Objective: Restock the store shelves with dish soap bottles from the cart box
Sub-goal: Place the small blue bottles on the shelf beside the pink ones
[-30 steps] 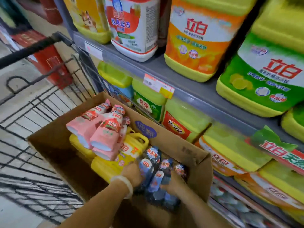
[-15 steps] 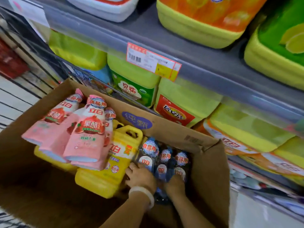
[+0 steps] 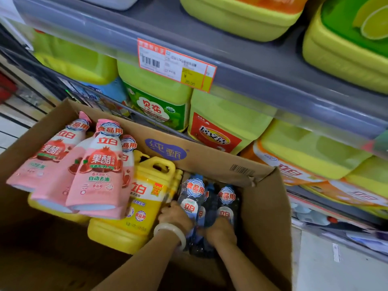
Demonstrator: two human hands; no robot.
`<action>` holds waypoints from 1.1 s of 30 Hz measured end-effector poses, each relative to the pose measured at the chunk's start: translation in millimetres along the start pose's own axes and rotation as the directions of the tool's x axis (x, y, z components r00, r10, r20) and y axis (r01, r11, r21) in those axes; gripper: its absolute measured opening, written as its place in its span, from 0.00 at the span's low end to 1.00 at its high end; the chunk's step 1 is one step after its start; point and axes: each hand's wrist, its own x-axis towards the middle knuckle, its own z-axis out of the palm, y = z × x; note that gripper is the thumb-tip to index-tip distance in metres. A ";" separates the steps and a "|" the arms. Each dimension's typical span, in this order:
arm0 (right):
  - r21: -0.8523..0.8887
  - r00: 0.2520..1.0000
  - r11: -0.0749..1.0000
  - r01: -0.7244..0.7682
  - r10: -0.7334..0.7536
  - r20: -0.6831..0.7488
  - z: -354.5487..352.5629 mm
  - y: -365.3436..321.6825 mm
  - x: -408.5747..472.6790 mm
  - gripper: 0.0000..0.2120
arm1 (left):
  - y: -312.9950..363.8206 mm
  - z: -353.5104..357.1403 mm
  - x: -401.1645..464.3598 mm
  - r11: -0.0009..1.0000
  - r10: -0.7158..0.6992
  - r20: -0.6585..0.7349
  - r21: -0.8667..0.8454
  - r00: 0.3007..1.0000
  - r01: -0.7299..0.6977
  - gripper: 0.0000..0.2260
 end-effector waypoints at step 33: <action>0.784 0.695 0.272 0.558 -0.670 -0.262 -180.5 125.7 -201.5 0.38 | 34.2 -107.9 -245.8 0.418 0.738 -0.049 -0.750 0.673 -0.512 0.28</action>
